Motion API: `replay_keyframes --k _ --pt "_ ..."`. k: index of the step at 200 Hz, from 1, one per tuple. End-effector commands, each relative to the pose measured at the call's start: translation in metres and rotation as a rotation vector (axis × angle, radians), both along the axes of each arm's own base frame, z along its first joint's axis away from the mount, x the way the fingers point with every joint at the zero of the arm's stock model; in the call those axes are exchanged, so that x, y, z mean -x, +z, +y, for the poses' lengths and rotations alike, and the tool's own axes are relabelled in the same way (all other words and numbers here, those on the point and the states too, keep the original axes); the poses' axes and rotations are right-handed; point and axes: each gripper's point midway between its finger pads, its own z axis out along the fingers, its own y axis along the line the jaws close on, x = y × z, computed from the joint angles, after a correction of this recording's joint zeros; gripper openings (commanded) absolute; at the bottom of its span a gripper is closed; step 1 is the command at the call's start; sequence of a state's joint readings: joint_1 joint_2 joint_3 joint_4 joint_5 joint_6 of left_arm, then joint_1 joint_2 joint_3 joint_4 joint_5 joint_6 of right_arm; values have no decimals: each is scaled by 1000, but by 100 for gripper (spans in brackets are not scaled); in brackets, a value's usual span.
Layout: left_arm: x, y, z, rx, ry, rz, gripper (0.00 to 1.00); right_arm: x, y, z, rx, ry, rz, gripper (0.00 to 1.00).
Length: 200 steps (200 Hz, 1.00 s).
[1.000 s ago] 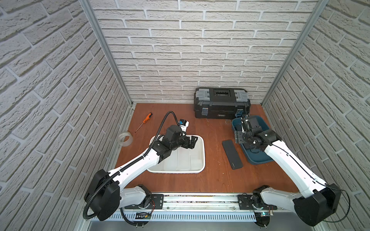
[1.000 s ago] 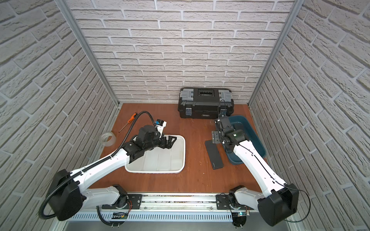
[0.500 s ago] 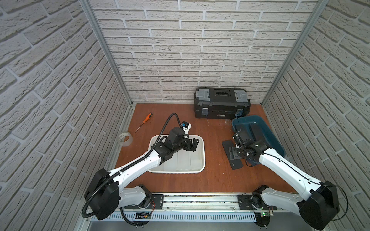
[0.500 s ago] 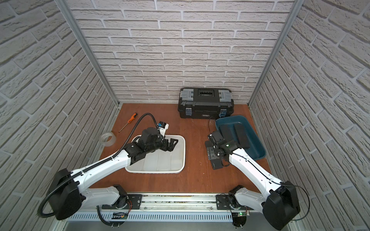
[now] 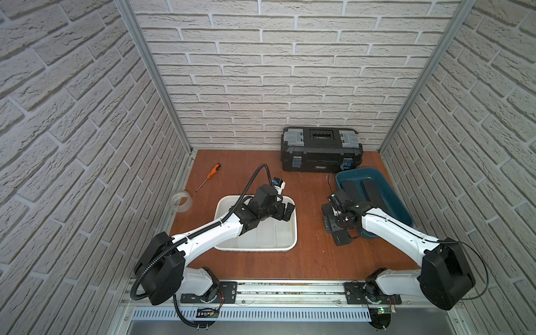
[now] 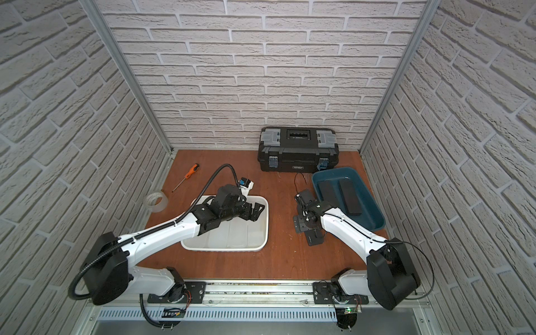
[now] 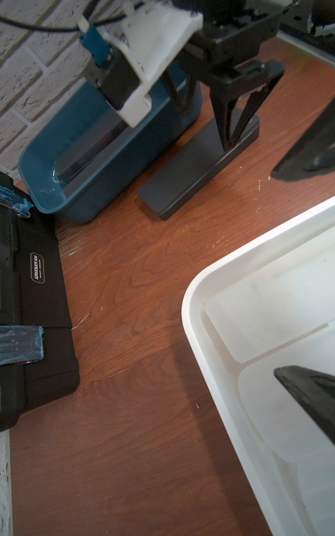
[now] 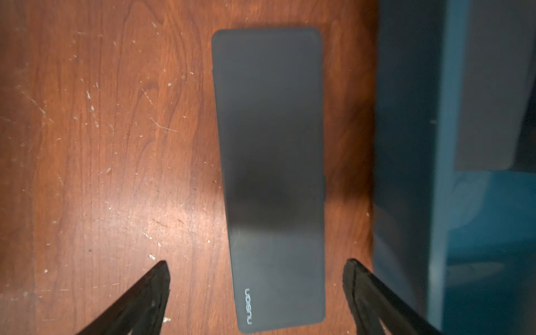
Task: Place the pencil cases by color into the storage box
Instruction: Pick up the pencil case from the center of the board.
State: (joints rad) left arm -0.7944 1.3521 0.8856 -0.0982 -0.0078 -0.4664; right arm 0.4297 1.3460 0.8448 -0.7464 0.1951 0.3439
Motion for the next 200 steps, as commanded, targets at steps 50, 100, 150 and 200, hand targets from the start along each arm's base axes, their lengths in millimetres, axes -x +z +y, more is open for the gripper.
replay_keyframes --k 50,100,150,200 --pt "-5 18 -4 15 1 -52 98 -16 -11 -4 -22 -18 10 100" --pt "-5 19 -3 13 2 -55 98 -14 -22 -7 -66 -21 58 99" --pt "-5 24 -5 20 -4 -63 98 -15 -34 -5 -84 -12 126 97" --pt "-5 27 -5 20 -8 -67 98 -14 -40 -2 -92 -1 154 94"
